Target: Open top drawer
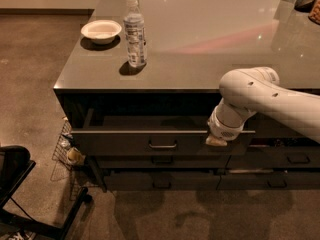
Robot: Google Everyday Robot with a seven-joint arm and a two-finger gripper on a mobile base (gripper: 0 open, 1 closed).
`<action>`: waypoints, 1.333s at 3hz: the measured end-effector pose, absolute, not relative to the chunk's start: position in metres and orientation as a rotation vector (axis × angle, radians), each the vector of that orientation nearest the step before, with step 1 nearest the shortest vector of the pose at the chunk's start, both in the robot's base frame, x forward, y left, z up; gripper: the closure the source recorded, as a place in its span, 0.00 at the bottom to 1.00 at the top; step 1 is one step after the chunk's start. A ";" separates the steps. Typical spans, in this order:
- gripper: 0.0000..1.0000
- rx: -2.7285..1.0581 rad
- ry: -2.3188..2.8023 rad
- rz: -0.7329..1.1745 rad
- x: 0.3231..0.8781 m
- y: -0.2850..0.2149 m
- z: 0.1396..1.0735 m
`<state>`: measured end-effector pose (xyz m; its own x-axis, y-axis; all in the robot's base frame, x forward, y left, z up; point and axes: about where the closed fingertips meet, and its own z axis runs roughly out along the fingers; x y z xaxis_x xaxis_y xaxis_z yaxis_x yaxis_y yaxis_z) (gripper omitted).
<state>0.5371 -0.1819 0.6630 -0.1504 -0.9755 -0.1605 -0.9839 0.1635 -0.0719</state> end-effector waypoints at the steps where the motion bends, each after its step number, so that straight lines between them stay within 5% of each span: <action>1: 1.00 -1.927 2.261 0.074 0.537 -0.182 0.664; 4: 1.00 -1.928 2.261 0.074 0.537 -0.182 0.669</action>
Offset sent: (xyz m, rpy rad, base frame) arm -0.3442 -0.1199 0.2806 -0.3472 -0.0144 -0.1460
